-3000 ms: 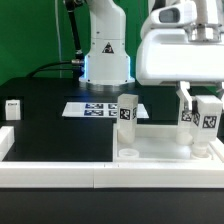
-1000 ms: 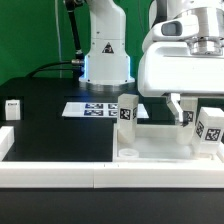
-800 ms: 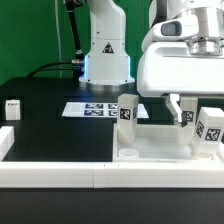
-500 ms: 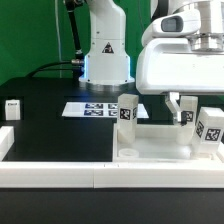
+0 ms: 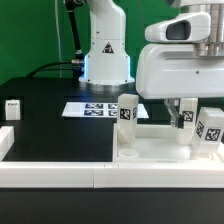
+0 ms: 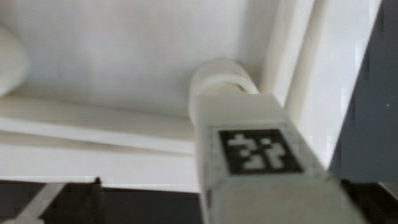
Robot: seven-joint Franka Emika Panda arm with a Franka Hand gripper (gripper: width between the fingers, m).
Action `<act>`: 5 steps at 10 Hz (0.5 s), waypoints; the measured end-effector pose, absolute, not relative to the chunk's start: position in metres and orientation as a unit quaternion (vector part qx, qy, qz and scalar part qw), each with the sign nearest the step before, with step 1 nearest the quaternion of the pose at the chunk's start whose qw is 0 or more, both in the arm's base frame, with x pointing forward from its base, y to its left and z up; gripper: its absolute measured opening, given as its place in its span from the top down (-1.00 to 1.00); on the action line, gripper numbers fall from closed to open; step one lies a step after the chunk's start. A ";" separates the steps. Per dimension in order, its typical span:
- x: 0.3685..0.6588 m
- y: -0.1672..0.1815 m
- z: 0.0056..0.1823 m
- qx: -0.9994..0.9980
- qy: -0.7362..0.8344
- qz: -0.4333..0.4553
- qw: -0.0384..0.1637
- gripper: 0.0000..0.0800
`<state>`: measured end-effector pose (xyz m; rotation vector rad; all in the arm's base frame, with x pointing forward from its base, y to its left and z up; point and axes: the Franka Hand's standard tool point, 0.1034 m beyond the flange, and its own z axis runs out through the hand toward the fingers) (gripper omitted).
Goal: Assemble square table
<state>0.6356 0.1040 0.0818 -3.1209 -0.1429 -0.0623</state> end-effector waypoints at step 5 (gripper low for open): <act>0.643 0.106 0.089 -0.999 -0.007 0.034 0.012 -0.19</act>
Offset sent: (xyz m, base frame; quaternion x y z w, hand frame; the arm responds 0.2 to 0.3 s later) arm 0.0000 0.0000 0.0000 0.0000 0.0000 0.0000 1.0000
